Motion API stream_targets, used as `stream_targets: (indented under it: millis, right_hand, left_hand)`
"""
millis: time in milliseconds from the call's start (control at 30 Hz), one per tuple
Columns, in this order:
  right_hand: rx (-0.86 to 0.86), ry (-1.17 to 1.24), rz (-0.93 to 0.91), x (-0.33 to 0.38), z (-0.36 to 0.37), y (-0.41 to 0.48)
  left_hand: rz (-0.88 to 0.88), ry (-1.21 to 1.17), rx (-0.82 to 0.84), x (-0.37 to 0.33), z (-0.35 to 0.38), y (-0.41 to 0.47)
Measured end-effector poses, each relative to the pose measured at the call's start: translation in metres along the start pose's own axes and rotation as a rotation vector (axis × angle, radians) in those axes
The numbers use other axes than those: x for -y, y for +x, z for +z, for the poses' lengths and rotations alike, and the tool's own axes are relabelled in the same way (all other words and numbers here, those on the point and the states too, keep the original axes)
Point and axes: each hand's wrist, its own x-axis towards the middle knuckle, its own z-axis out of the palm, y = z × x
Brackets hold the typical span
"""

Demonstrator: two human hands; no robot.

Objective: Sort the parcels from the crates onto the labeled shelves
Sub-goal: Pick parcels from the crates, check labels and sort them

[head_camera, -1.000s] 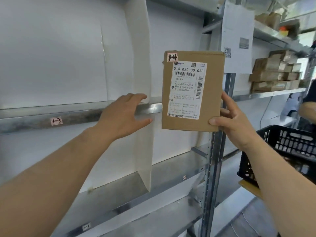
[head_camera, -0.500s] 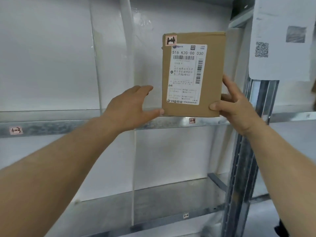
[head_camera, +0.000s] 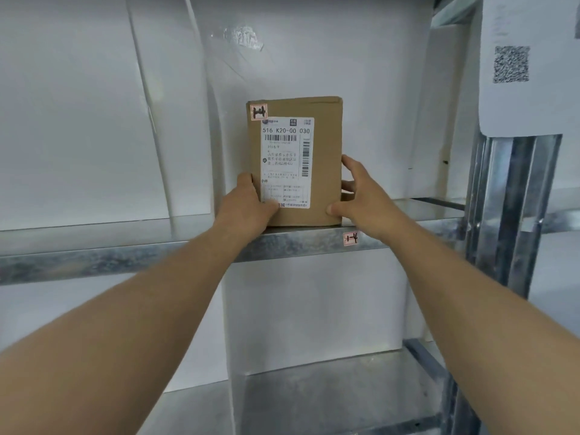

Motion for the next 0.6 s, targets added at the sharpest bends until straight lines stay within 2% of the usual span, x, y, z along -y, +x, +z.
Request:
stream_targets:
  millis: [433, 500, 600]
  right_hand:
    - [-0.062, -0.197, 0.082, -0.004, 0.007, 0.007]
    - [-0.104, -0.241, 0.056, 0.004, 0.005, 0.000]
    - [-0.169, -0.382, -0.075, 0.026, 0.007, -0.019]
  left_hand:
    - [-0.003, 0.061, 0.019, 0.001, 0.003, 0.000]
    - [0.030, 0.055, 0.004, -0.002, -0.002, -0.011]
    - [0.114, 0.051, -0.032, -0.006, -0.015, -0.038]
